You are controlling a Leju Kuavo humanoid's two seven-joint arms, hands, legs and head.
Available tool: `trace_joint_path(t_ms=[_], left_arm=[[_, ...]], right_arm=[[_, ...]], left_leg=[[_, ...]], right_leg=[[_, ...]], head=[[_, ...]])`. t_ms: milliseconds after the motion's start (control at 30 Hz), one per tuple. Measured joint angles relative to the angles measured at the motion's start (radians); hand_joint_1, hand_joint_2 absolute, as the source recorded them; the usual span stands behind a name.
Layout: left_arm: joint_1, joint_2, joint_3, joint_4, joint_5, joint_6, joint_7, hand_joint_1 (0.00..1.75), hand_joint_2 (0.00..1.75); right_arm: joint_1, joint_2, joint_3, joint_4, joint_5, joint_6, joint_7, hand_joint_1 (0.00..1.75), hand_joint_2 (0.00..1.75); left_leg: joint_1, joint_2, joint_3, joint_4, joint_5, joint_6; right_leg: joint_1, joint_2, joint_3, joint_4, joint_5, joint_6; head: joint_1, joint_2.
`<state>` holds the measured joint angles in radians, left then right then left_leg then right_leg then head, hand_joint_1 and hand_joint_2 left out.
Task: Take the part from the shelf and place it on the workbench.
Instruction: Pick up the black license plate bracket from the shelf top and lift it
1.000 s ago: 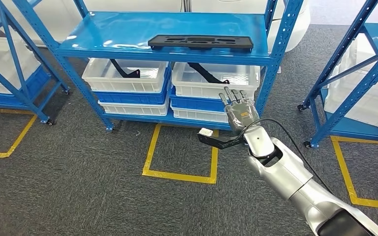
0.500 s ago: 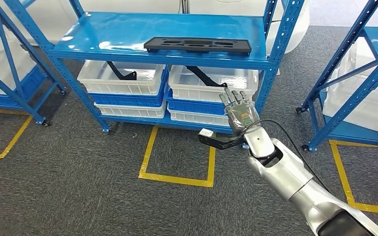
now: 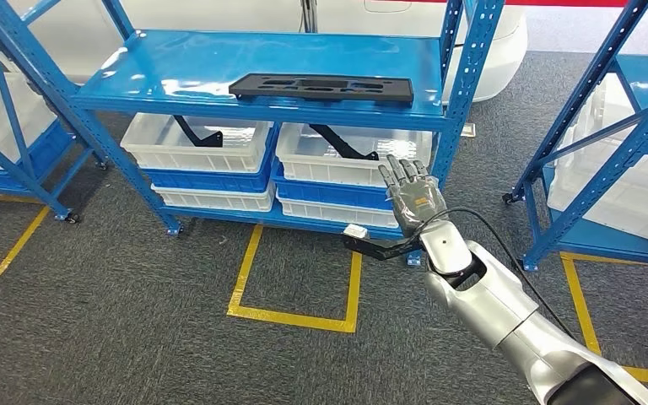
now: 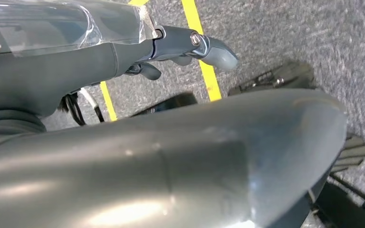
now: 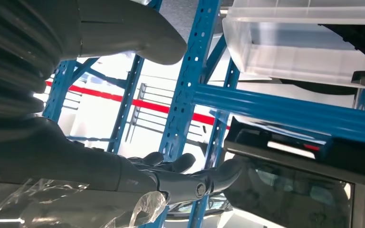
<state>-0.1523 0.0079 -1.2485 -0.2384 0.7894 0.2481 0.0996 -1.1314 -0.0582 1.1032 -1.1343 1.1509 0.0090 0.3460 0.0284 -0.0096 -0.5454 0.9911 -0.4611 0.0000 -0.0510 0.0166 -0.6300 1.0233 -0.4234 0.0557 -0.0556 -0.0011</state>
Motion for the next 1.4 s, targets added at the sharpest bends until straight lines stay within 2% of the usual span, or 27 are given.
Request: trace_joint_path(t_ms=[67, 133, 167, 200, 233, 300, 367, 500, 567, 600, 667, 700, 733, 767, 833, 867, 900, 1000, 1067, 1100, 1167, 1200, 1233, 1267, 1333, 1367, 1400], left_arm=[[-0.001, 0.0, 0.0, 0.0, 0.0, 0.0, 0.0, 0.0, 0.0], [0.0, 0.0, 0.0, 0.0, 0.0, 0.0, 0.0, 0.0, 0.0], [0.001, 0.0, 0.0, 0.0, 0.0, 0.0, 0.0, 0.0, 0.0], [0.002, 0.0, 0.0, 0.0, 0.001, 0.0, 0.0, 0.0, 0.0], [0.002, 0.0, 0.0, 0.0, 0.001, 0.0, 0.0, 0.0, 0.0], [0.002, 0.001, 0.0, 0.0, 0.002, 0.0, 0.0, 0.0, 0.0], [0.001, 0.001, 0.0, 0.001, 0.002, 0.001, 0.0, 0.0, 0.0], [0.001, 0.0, 0.0, 0.001, 0.002, 0.001, 0.0, 0.0, 0.0], [0.001, 0.0, 0.0, 0.001, 0.002, 0.002, 0.0, 0.0, 0.0], [0.001, 0.0, 0.0, 0.001, 0.002, 0.003, -0.001, 0.0, 0.0], [0.0, -0.001, 0.0, 0.001, 0.002, 0.003, -0.001, 0.0, 0.0], [0.001, -0.001, 0.0, 0.001, 0.002, 0.003, -0.001, 0.0, 0.0], [0.002, -0.002, 0.0, 0.001, 0.002, 0.003, -0.001, 0.0, 0.0], [0.003, -0.002, 0.0, 0.001, 0.002, 0.003, -0.001, 0.0, 0.0], [0.003, -0.002, 0.0, 0.001, 0.002, 0.003, -0.001, 0.0, 0.0], [0.002, -0.002, 0.0, 0.001, 0.001, 0.003, -0.002, 0.0, 0.0], [0.001, -0.002, 0.0, 0.001, 0.001, 0.003, -0.002, 0.0, 0.0], [0.001, -0.001, 0.0, 0.002, 0.002, 0.002, -0.003, 0.0, 0.0], [0.002, -0.001, 0.0, 0.002, 0.002, 0.001, -0.003, 0.0, 0.0], [0.001, -0.001, 0.0, 0.002, 0.002, 0.001, -0.003, 0.0, 0.0], [0.002, -0.001, 0.0, 0.002, 0.002, 0.0, -0.003, 0.0, 0.0], [0.002, -0.001, -0.001, 0.002, 0.002, 0.0, -0.003, 0.0, 0.0], [0.003, -0.001, -0.001, 0.002, 0.002, 0.0, -0.003, 0.0, 0.0], [0.004, -0.001, -0.001, 0.002, 0.002, 0.0, -0.003, 0.0, 0.0], [0.004, -0.001, -0.001, 0.002, 0.001, 0.0, -0.003, 0.0, 0.0], [0.004, 0.0, -0.001, 0.002, 0.0, 0.0, -0.003, 0.0, 0.0], [0.003, 0.002, -0.001, 0.002, -0.001, -0.001, -0.002, 0.0, 0.0]], right_arm=[[0.0, 0.002, 0.0, 0.0, 0.0, 0.0, -0.001, 0.0, 1.75], [0.001, 0.002, 0.0, 0.0, 0.0, 0.0, -0.001, 0.0, 1.75], [0.003, 0.002, 0.0, 0.0, 0.0, 0.001, -0.002, 0.0, 1.75], [0.004, 0.003, 0.0, 0.0, 0.0, 0.001, -0.002, 0.0, 1.75], [0.004, 0.004, 0.0, 0.0, -0.001, 0.001, -0.003, 0.0, 1.75], [0.003, 0.007, 0.0, 0.0, -0.001, 0.001, -0.003, 0.0, 1.75], [0.001, 0.007, 0.0, -0.001, -0.001, 0.002, -0.002, 0.0, 1.75], [0.001, 0.007, 0.0, -0.003, -0.001, 0.005, -0.002, 0.0, 1.75], [0.0, 0.006, 0.0, -0.006, -0.001, 0.006, -0.002, 0.0, 1.75], [0.0, 0.006, 0.0, -0.006, -0.001, 0.006, -0.002, 0.0, 1.75], [0.004, 0.005, 0.0, -0.006, -0.001, 0.007, -0.003, 0.0, 1.75], [0.007, 0.004, 0.0, -0.006, -0.001, 0.008, -0.003, 0.0, 1.75], [0.01, 0.003, 0.0, -0.006, -0.001, 0.008, -0.003, 0.0, 1.75], [0.012, 0.003, 0.0, -0.006, -0.001, 0.009, -0.005, 0.0, 1.75], [0.012, 0.003, 0.0, -0.006, 0.0, 0.009, -0.009, 0.0, 1.75], [0.011, 0.004, 0.0, -0.006, 0.0, 0.009, -0.012, 0.0, 1.75], [0.009, 0.004, 0.0, -0.006, 0.0, 0.009, -0.013, 0.0, 1.75], [0.004, 0.007, 0.0, -0.006, 0.0, 0.009, -0.014, 0.0, 1.75], [-0.002, 0.008, 0.0, -0.006, 0.0, 0.009, -0.014, 0.0, 1.75], [-0.005, 0.009, 0.0, -0.006, 0.0, 0.009, -0.014, 0.0, 1.75], [-0.008, 0.011, 0.0, -0.006, 0.001, 0.008, -0.014, 0.0, 1.75], [-0.008, 0.011, 0.0, -0.006, 0.0, 0.007, -0.014, 0.0, 1.75], [-0.007, 0.011, 0.0, -0.006, 0.0, 0.006, -0.013, 0.0, 1.75], [-0.008, 0.011, 0.0, -0.007, -0.001, 0.003, -0.012, 0.0, 1.75], [-0.011, 0.011, 0.0, -0.01, -0.002, -0.001, -0.006, 0.0, 1.75], [-0.014, 0.01, -0.001, -0.012, -0.002, -0.003, -0.004, 0.0, 1.75], [-0.017, 0.009, -0.002, -0.013, -0.002, -0.005, -0.003, 0.0, 1.75]], left_leg=[[0.001, 0.003, -0.045, 0.093, -0.044, -0.004], [-0.001, 0.003, -0.124, 0.231, -0.095, -0.005], [-0.002, 0.003, -0.154, 0.275, -0.101, -0.003], [-0.005, 0.003, -0.167, 0.282, -0.087, 0.002], [-0.009, 0.003, -0.161, 0.248, -0.055, 0.01], [-0.022, 0.003, -0.109, 0.108, 0.027, 0.034], [-0.034, 0.008, -0.069, 0.009, 0.071, 0.047], [-0.038, 0.011, -0.055, -0.016, 0.073, 0.04], [-0.033, 0.01, -0.041, -0.028, 0.072, 0.045], [-0.031, 0.011, -0.033, -0.032, 0.071, 0.05], [-0.031, 0.01, -0.025, -0.033, 0.066, 0.058], [-0.031, 0.009, -0.021, -0.033, 0.063, 0.059], [-0.03, 0.007, -0.018, -0.032, 0.059, 0.058], [-0.028, 0.005, -0.013, -0.032, 0.054, 0.055], [-0.024, 0.002, -0.002, -0.027, 0.042, 0.043], [-0.024, 0.001, 0.0, -0.021, 0.033, 0.036], [-0.025, 0.0, 0.001, -0.017, 0.026, 0.031], [-0.026, -0.001, 0.002, -0.015, 0.015, 0.024], [-0.023, 0.001, -0.014, 0.02, -0.004, 0.018], [-0.021, 0.002, -0.038, 0.068, -0.026, 0.013], [-0.019, 0.003, -0.115, 0.207, -0.077, 0.006], [-0.019, 0.003, -0.152, 0.265, -0.09, 0.005], [-0.019, 0.003, -0.175, 0.289, -0.084, 0.006], [-0.02, 0.003, -0.179, 0.274, -0.058, 0.01], [-0.026, 0.003, -0.137, 0.143, 0.031, 0.027], [-0.031, 0.003, -0.111, 0.074, 0.064, 0.038], [-0.037, 0.003, -0.09, 0.022, 0.084, 0.049]], right_leg=[[0.002, -0.001, 0.004, -0.001, -0.003, -0.01], [0.007, -0.002, 0.009, -0.001, -0.008, -0.018], [0.01, -0.002, 0.012, -0.001, -0.012, -0.021], [0.014, -0.002, 0.017, -0.001, -0.015, -0.023], [0.017, -0.002, 0.023, -0.001, -0.019, -0.024], [0.021, -0.001, 0.036, -0.003, -0.028, -0.025], [0.025, 0.002, 0.045, -0.007, -0.034, -0.022], [0.023, 0.002, 0.053, -0.013, -0.042, -0.01], [0.024, -0.002, 0.042, 0.023, -0.064, -0.004], [0.024, -0.004, 0.021, 0.071, -0.087, -0.002], [0.026, -0.006, -0.052, 0.207, -0.14, 0.0], [0.026, -0.006, -0.085, 0.257, -0.15, 0.001], [0.025, -0.006, -0.102, 0.275, -0.142, 0.004], [0.023, -0.007, -0.1, 0.251, -0.115, 0.006], [0.016, -0.01, -0.047, 0.119, -0.039, 0.015], [0.013, -0.009, -0.019, 0.057, -0.014, 0.015], [0.012, -0.008, 0.0, 0.016, -0.001, 0.012], [0.015, -0.004, 0.009, -0.004, -0.004, -0.009], [0.013, -0.004, 0.012, -0.005, -0.007, -0.02], [0.012, -0.005, 0.015, -0.006, -0.009, -0.025], [0.014, -0.005, 0.019, -0.006, -0.014, -0.031], [0.015, -0.005, 0.022, -0.006, -0.018, -0.033], [0.016, -0.005, 0.026, -0.006, -0.022, -0.034], [0.018, -0.004, 0.032, -0.006, -0.026, -0.034], [0.02, -0.003, 0.048, -0.007, -0.037, -0.033], [0.022, -0.003, 0.055, -0.009, -0.042, -0.031], [0.021, -0.003, 0.061, -0.011, -0.046, -0.027]], head=[[0.0, 0.0], [0.0, 0.0], [0.0, 0.0], [0.0, 0.0], [0.0, 0.0], [0.0, 0.0], [0.0, 0.0], [0.0, 0.0], [0.0, 0.0], [0.001, 0.0], [0.001, 0.0], [0.001, 0.0], [0.001, 0.0], [0.001, 0.0], [0.001, 0.0], [0.001, 0.0], [0.001, 0.0], [0.0, 0.0], [0.0, 0.0], [0.0, 0.0], [0.0, 0.0], [0.0, 0.0], [0.0, 0.0], [0.0, 0.0], [0.0, 0.0], [0.0, 0.0], [0.0, 0.0]])
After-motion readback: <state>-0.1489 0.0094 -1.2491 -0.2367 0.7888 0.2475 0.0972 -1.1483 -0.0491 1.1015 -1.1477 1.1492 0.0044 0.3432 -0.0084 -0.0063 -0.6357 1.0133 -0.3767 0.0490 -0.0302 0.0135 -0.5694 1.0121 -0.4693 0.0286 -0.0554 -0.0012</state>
